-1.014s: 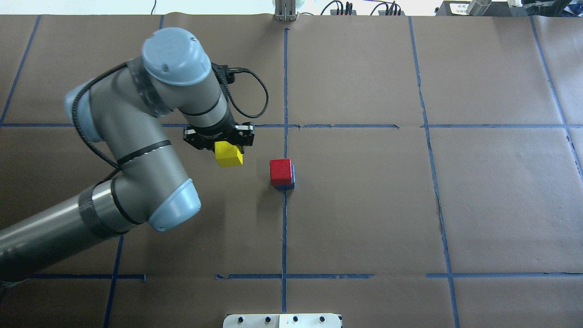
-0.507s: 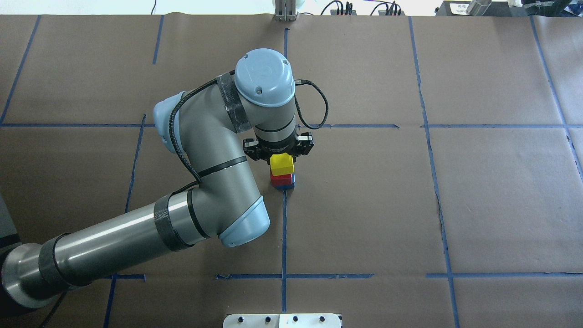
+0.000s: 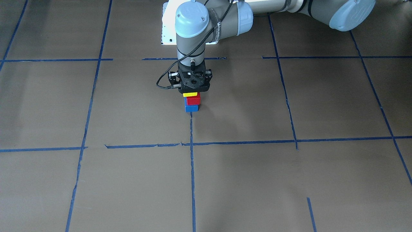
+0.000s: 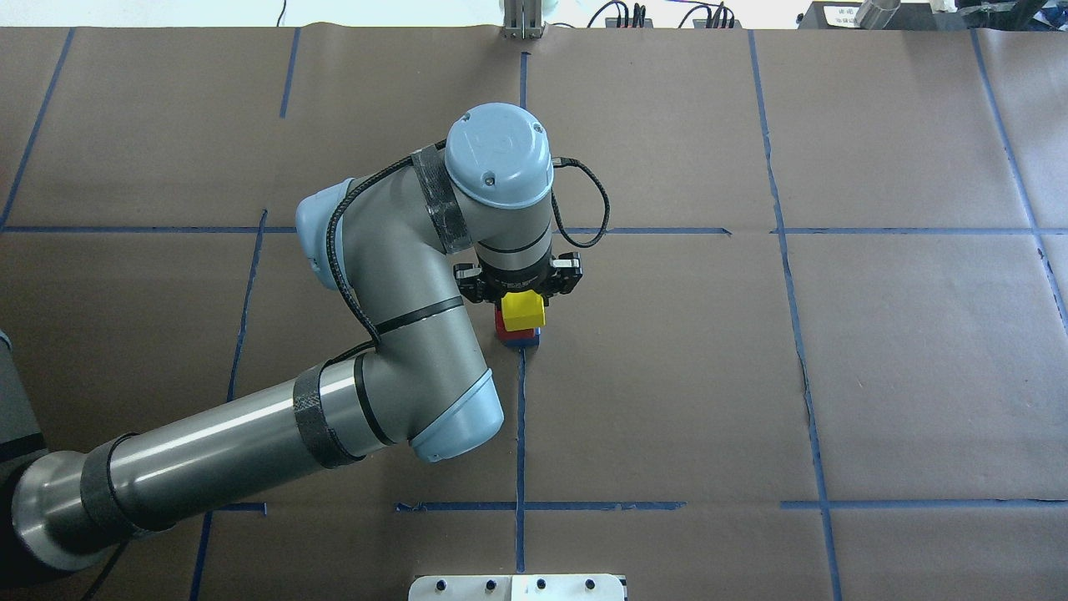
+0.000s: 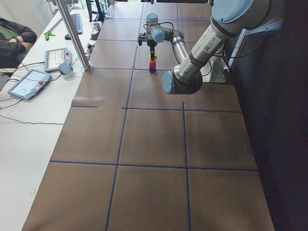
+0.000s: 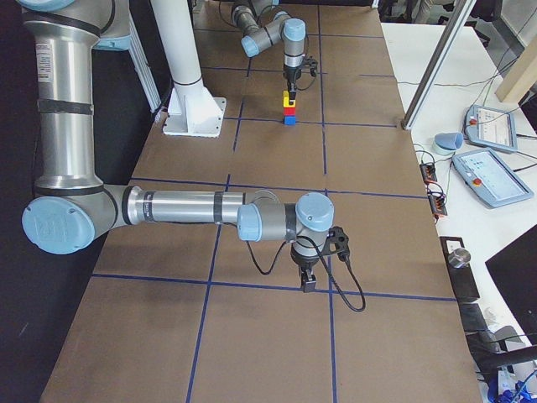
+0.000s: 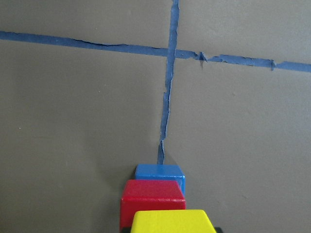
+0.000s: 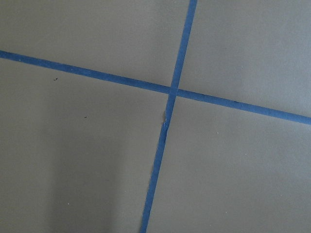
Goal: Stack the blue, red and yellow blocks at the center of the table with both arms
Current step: 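Lower the yellow cube onto the red cube and open the left gripper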
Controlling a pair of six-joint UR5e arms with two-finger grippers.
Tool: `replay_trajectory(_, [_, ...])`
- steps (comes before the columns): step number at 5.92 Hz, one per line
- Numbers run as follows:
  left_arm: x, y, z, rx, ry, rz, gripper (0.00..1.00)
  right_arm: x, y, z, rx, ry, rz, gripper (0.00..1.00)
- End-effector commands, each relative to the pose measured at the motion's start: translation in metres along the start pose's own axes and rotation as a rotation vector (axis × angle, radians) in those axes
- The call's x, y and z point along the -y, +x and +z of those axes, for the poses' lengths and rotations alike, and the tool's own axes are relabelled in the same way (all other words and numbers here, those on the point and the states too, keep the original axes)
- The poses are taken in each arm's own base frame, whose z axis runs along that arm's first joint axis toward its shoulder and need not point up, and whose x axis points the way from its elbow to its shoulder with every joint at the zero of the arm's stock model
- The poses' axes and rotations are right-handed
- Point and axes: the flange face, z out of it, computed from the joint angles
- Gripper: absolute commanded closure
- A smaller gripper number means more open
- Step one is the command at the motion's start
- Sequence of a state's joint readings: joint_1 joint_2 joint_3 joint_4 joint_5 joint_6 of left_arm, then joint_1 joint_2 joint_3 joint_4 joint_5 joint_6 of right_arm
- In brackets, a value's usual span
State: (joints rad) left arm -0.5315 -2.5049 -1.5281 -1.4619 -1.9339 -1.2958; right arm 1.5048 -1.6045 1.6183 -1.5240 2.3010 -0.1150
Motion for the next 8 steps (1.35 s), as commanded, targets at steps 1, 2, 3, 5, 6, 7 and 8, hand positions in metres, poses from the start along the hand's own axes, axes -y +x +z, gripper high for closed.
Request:
replay_trajectory(1, [0.0008, -0.0019, 0.0016, 0.005, 0.0, -0.001, 0.87, -0.0001, 0.0001, 0.0001, 0.0, -0.001, 0.001, 0.0])
replay_trajectory(2, [0.0007, -0.0018, 0.0009, 0.004, 0.002, -0.001, 0.86, 0.0, 0.0, 0.0, 0.0, 0.001, 0.0, 0.0])
replay_trajectory(3, [0.0009, -0.0019, 0.0015, 0.005, 0.002, 0.0, 0.83, 0.0, 0.0, 0.0, 0.0, 0.001, 0.0, 0.0])
replay_trajectory(5, [0.002, -0.0031, 0.0018, 0.006, 0.003, 0.002, 0.74, -0.0006, -0.0003, -0.0001, 0.001, 0.001, 0.0, 0.0])
replay_trajectory(6, [0.0033, -0.0035, 0.0018, 0.01, 0.016, 0.004, 0.67, 0.0002, -0.0005, -0.0006, 0.0, 0.002, -0.001, 0.0])
replay_trajectory(7, [0.0037, -0.0036, 0.0018, 0.011, 0.02, 0.004, 0.6, -0.0006, -0.0003, -0.0001, 0.001, 0.001, -0.002, 0.0])
replay_trajectory(8, [0.0037, -0.0035, 0.0017, 0.01, 0.021, 0.006, 0.52, -0.0006, -0.0002, -0.0001, 0.0, 0.001, 0.0, 0.0])
